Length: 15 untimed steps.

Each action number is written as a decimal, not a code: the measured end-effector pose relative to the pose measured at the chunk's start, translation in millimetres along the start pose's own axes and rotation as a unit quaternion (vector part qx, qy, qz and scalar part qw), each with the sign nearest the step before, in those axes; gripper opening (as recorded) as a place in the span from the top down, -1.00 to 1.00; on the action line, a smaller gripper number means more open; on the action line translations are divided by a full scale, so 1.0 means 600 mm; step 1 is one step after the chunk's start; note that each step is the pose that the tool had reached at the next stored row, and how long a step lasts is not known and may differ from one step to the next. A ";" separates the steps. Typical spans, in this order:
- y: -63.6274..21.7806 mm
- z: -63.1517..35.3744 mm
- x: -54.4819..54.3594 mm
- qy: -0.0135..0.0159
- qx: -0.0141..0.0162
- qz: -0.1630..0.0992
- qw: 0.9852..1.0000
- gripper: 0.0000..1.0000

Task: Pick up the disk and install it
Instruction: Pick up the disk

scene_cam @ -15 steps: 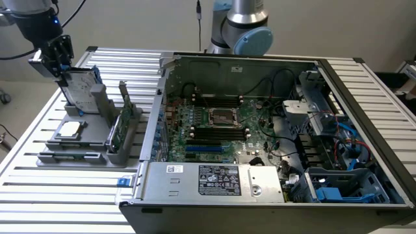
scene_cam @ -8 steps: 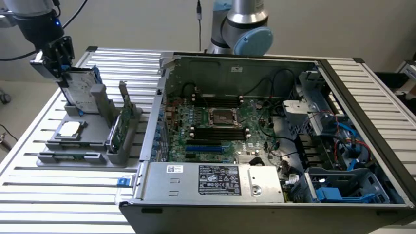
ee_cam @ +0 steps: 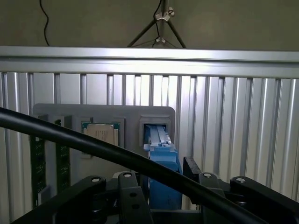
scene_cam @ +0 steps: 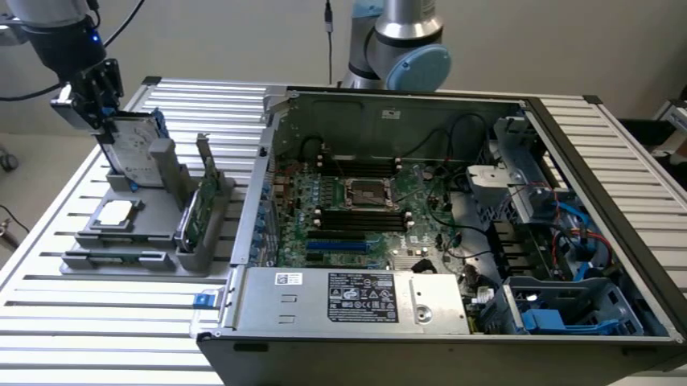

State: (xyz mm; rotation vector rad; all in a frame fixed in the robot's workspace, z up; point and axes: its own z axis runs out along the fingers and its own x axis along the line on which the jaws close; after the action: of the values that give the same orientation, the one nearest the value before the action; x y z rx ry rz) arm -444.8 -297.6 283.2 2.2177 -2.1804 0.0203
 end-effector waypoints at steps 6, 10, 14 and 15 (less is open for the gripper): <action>0.000 0.000 0.000 0.000 -0.001 0.000 1.000 0.04; 0.000 -0.002 0.000 -0.001 -0.002 0.000 1.000 0.04; 0.000 -0.005 0.000 -0.001 -0.003 0.000 1.000 0.04; 0.000 -0.006 0.000 -0.001 -0.002 0.000 1.000 0.04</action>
State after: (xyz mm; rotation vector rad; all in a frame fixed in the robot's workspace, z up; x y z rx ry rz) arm -444.8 -297.6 286.5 2.2159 -2.1786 0.0134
